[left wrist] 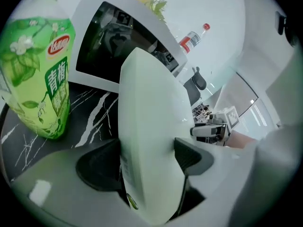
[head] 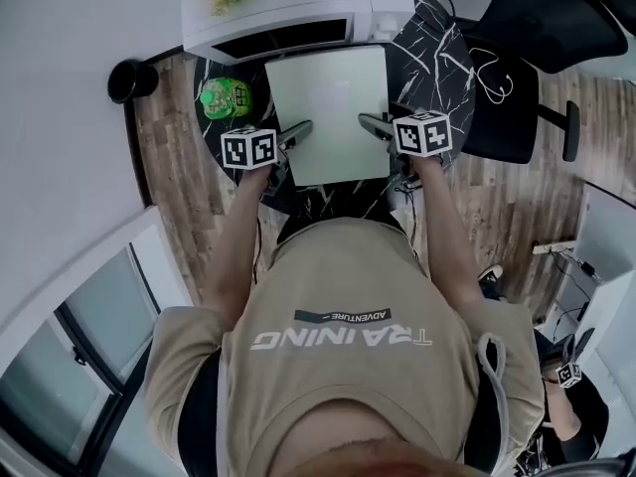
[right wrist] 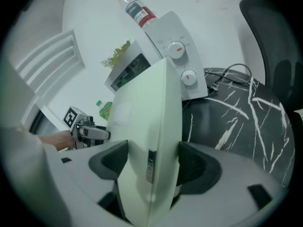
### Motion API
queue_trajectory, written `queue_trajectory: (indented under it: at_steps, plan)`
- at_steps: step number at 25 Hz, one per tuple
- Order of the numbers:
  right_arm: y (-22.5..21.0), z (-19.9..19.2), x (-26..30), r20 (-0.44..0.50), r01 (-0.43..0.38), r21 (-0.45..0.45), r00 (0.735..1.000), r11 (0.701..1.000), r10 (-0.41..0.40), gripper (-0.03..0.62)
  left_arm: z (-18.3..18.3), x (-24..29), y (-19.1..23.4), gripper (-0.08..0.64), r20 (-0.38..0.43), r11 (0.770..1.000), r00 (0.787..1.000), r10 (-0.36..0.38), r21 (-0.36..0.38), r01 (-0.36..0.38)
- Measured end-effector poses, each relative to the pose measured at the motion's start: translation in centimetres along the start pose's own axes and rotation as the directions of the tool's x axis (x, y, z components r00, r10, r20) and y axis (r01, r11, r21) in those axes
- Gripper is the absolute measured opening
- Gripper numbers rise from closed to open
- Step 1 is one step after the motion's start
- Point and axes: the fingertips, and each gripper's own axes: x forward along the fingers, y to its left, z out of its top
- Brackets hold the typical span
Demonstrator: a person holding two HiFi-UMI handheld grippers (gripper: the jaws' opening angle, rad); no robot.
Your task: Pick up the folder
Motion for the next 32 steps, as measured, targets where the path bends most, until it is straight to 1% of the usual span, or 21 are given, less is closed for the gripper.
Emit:
queue_trajectory:
  at_steps: [3,5,10,14,17,21,24,28,30,32]
  plan:
    - [0.9,1.2,-1.3,0.061,0.005,-0.025,0.998,1.000,-0.004,0.296,1.1,-1.0,-1.0,0.344,0.040,0.999,0.999,-0.005,0.035,0.004]
    - [1.7,2.5,-2.5,0.114,0.016,-0.058,0.993,0.998,-0.009,0.296,2.3,-1.7,-2.0,0.344,0.073,0.998,0.997,-0.017,0.061,0.013]
    - [3.6,5.7,-5.8,0.217,0.049,-0.133,0.976,0.990,-0.019,0.296,5.3,-3.9,-4.9,0.344,0.159,0.990,0.987,-0.037,0.137,0.015]
    - [5.4,8.3,-8.2,0.297,0.079,-0.192,0.955,0.978,-0.018,0.296,7.8,-5.9,-7.0,0.344,0.217,0.978,0.975,-0.049,0.211,0.002]
    - [6.6,10.8,-9.8,0.362,0.094,-0.231,0.932,0.968,-0.005,0.296,10.6,-7.7,-8.6,0.344,0.267,0.960,0.962,-0.061,0.280,-0.016]
    - [8.9,14.0,-12.1,0.432,0.115,-0.290,0.902,0.950,0.023,0.296,13.8,-10.6,-11.0,0.344,0.335,0.927,0.940,-0.069,0.369,-0.063]
    - [11.0,16.2,-14.1,0.479,0.145,-0.343,0.877,0.928,0.041,0.296,15.6,-12.9,-12.7,0.344,0.375,0.909,0.923,-0.087,0.408,-0.080]
    - [13.6,19.0,-16.2,0.526,0.177,-0.400,0.848,0.899,0.068,0.296,17.9,-15.8,-14.4,0.344,0.432,0.891,0.894,-0.119,0.444,-0.097]
    - [14.7,19.8,-17.1,0.543,0.187,-0.416,0.836,0.890,0.078,0.298,18.7,-17.0,-15.4,0.344,0.455,0.877,0.881,-0.128,0.467,-0.114]
    - [15.7,20.7,-18.2,0.567,0.200,-0.427,0.819,0.882,0.089,0.298,19.6,-18.3,-16.5,0.344,0.472,0.860,0.871,-0.137,0.493,-0.132]
